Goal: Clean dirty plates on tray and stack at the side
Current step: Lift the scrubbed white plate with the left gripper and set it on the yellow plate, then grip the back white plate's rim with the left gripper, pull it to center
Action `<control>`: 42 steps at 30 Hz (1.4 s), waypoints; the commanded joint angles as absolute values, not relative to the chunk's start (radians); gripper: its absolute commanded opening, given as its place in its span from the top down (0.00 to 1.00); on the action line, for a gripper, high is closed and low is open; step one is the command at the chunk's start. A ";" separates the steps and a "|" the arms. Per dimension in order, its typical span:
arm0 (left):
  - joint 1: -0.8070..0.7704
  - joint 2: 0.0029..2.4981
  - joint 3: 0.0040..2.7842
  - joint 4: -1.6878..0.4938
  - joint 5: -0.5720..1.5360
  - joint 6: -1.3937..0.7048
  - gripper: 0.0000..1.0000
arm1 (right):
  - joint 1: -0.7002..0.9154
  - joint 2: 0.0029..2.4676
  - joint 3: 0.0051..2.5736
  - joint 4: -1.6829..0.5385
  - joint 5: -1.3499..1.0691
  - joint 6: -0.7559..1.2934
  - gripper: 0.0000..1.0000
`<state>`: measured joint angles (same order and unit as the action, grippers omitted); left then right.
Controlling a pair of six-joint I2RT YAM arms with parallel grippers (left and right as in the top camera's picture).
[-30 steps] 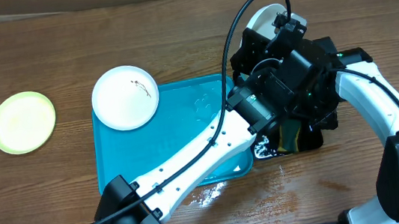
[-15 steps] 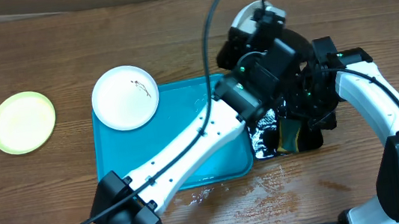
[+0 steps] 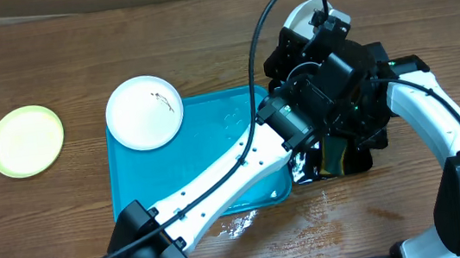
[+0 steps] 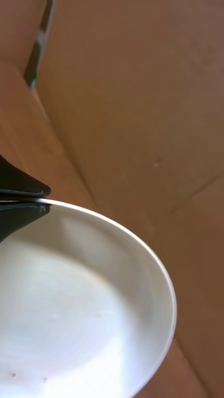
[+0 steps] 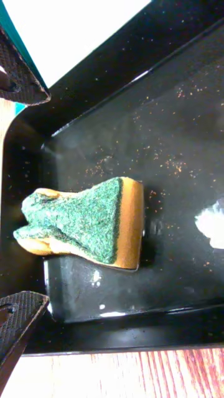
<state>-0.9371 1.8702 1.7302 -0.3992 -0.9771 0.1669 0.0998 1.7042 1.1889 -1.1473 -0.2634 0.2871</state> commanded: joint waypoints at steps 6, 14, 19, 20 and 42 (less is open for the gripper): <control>-0.911 1.865 1.736 -0.453 -1.023 0.034 0.96 | 0.100 1.684 1.188 -1.153 -0.271 0.286 0.03; -0.542 1.752 1.737 -0.765 -0.456 -0.258 0.96 | 0.100 1.684 1.188 -1.145 -0.271 0.286 0.03; -0.073 1.700 1.737 -0.893 -0.069 -0.314 0.96 | 0.100 1.684 1.188 -1.140 -0.271 0.286 0.03; 0.004 1.702 1.736 -0.915 -0.022 -0.334 0.96 | 0.100 1.684 1.188 -1.138 -0.271 0.287 0.03; 0.821 2.057 1.736 -0.928 0.094 -0.403 0.96 | 0.100 1.684 1.188 -1.130 -0.271 0.284 0.00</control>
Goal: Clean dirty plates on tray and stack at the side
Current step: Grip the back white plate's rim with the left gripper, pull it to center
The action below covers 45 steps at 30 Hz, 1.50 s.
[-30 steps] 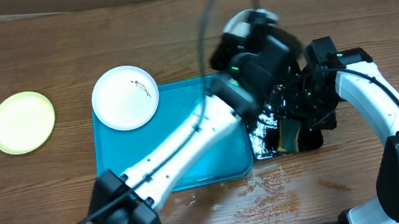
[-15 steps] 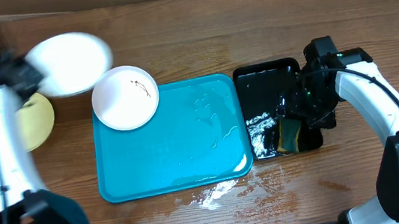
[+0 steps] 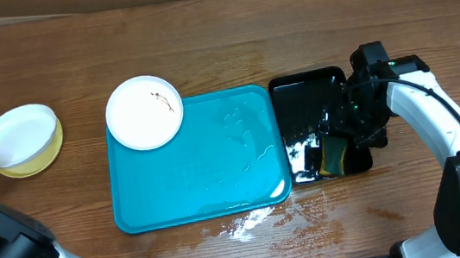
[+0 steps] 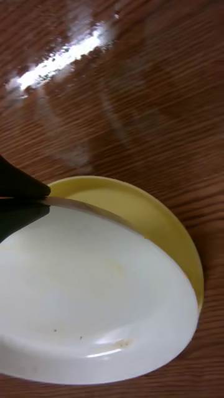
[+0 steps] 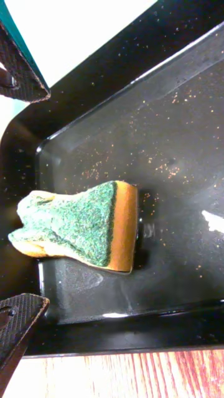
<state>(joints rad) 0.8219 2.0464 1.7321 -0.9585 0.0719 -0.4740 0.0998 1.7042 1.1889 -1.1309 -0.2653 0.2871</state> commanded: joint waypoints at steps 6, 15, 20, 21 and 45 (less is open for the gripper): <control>0.818 2.053 1.736 -0.920 0.155 -0.393 0.33 | 0.100 1.684 1.188 -1.134 -0.271 0.284 0.00; 0.729 1.995 1.737 -1.077 0.438 -0.309 0.34 | 0.100 1.684 1.188 -1.124 -0.271 0.283 0.00; 0.564 1.993 1.737 -1.174 0.376 -0.263 0.45 | 0.100 1.684 1.188 -1.123 -0.271 0.283 0.00; 0.532 1.993 1.737 -1.180 0.348 -0.268 0.45 | 0.100 1.684 1.188 -1.123 -0.271 0.282 0.00; 0.163 1.993 1.457 -1.035 -0.018 -0.336 0.55 | 0.100 1.684 1.188 -1.130 -0.270 0.279 0.00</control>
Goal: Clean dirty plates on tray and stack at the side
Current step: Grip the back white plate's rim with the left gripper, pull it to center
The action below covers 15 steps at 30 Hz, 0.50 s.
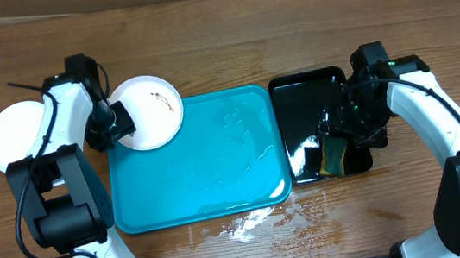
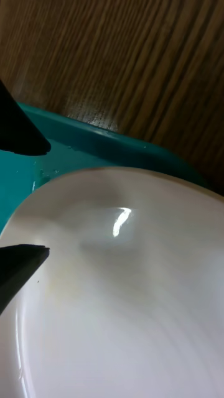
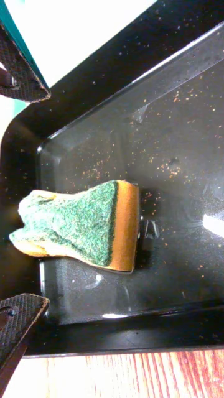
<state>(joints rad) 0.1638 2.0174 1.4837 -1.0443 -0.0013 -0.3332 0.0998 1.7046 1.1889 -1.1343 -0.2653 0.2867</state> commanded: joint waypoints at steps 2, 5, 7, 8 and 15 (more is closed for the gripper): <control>0.163 1.993 1.451 -1.034 -0.011 -0.336 0.59 | 0.100 1.684 1.188 -1.131 -0.271 0.280 0.00; 0.162 1.993 1.423 -1.006 0.004 -0.336 0.60 | 0.100 1.684 1.188 -1.130 -0.270 0.280 0.00; 0.161 1.993 1.402 -0.980 0.004 -0.336 0.62 | 0.100 1.684 1.188 -1.130 -0.271 0.280 0.00; 0.161 1.993 1.386 -0.961 0.004 -0.336 0.64 | 0.100 1.684 1.188 -1.130 -0.270 0.280 0.00; 0.152 1.993 1.330 -0.931 0.039 -0.316 0.90 | 0.100 1.684 1.188 -1.126 -0.271 0.280 0.00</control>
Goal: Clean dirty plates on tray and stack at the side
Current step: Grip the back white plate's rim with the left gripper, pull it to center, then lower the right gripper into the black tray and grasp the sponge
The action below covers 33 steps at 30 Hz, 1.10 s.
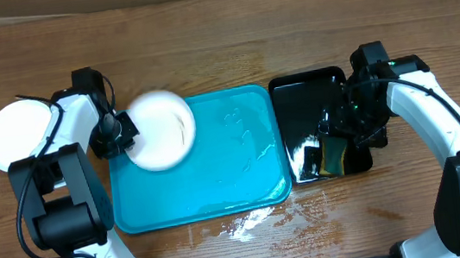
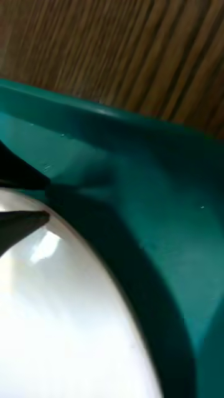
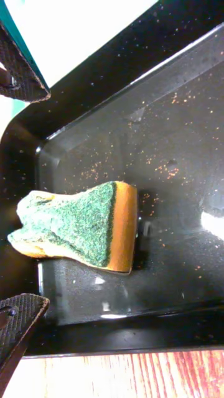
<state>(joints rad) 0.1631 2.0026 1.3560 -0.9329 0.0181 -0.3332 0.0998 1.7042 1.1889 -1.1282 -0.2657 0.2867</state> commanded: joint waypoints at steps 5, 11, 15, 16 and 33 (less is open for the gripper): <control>0.120 1.993 1.330 -0.958 0.114 -0.291 0.92 | 0.100 1.684 1.188 -1.115 -0.261 0.280 0.00; 0.044 1.993 1.330 -1.002 0.215 -0.292 0.92 | 0.108 1.684 1.187 -1.115 -0.233 0.280 0.09; -0.009 1.993 1.330 -1.012 0.261 -0.292 0.85 | 0.131 1.685 1.178 -1.113 -0.221 0.287 0.15; -0.024 1.993 1.330 -1.011 0.265 -0.292 0.76 | 0.139 1.685 1.172 -1.108 -0.218 0.288 0.15; -0.051 1.993 1.344 -1.000 0.258 -0.291 0.48 | 0.221 1.685 0.994 -0.762 -0.054 0.423 0.75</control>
